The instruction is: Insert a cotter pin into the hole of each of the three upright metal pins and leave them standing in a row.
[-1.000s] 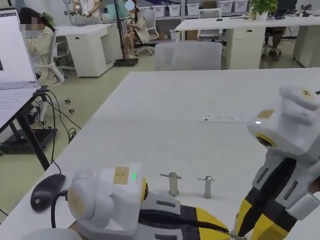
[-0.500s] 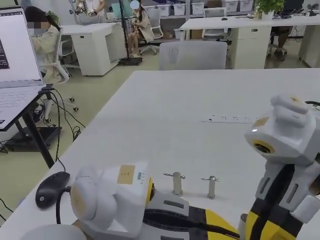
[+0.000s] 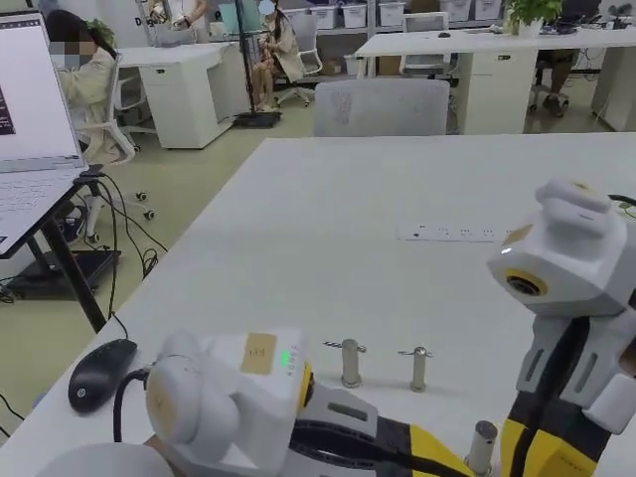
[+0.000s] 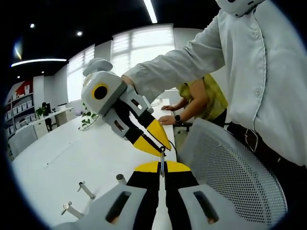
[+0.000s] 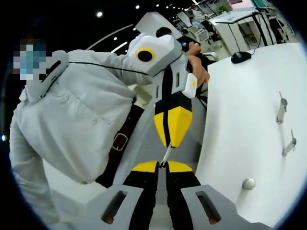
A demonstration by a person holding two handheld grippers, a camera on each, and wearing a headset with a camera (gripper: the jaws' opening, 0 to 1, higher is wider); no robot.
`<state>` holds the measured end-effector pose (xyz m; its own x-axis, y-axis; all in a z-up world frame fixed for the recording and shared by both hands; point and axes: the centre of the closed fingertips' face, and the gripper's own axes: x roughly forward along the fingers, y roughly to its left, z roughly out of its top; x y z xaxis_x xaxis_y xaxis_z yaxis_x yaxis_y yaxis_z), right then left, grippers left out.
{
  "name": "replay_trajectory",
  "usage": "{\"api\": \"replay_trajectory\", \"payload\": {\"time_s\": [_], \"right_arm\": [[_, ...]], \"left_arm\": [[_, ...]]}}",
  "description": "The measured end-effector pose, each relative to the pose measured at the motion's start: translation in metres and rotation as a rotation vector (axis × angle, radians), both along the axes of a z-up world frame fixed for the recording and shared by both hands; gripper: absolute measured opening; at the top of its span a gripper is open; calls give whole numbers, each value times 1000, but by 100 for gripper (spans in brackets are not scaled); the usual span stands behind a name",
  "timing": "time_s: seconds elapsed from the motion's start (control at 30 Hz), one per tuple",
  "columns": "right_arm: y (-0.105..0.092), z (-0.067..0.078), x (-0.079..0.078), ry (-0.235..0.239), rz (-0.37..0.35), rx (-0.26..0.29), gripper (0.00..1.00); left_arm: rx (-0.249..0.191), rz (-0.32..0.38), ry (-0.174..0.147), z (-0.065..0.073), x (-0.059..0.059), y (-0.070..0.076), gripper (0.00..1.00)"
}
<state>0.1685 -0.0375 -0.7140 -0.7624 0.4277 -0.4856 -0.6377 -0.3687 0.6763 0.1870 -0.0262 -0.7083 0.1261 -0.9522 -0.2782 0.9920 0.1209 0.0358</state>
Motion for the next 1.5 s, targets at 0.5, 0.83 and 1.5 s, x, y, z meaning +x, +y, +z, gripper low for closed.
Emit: {"api": "replay_trajectory", "payload": {"time_s": [0.5,0.83,1.5], "right_arm": [[6,-20,21,-156,-40,-9,7],[12,-31,36,-366,-46,46,6],[14,-38,42,-633,-20,93,9]], "left_arm": [[26,63,62,-14,19,7,0],[29,114,127,-23,30,12,1],[68,149,140,-33,33,14,1]]}}
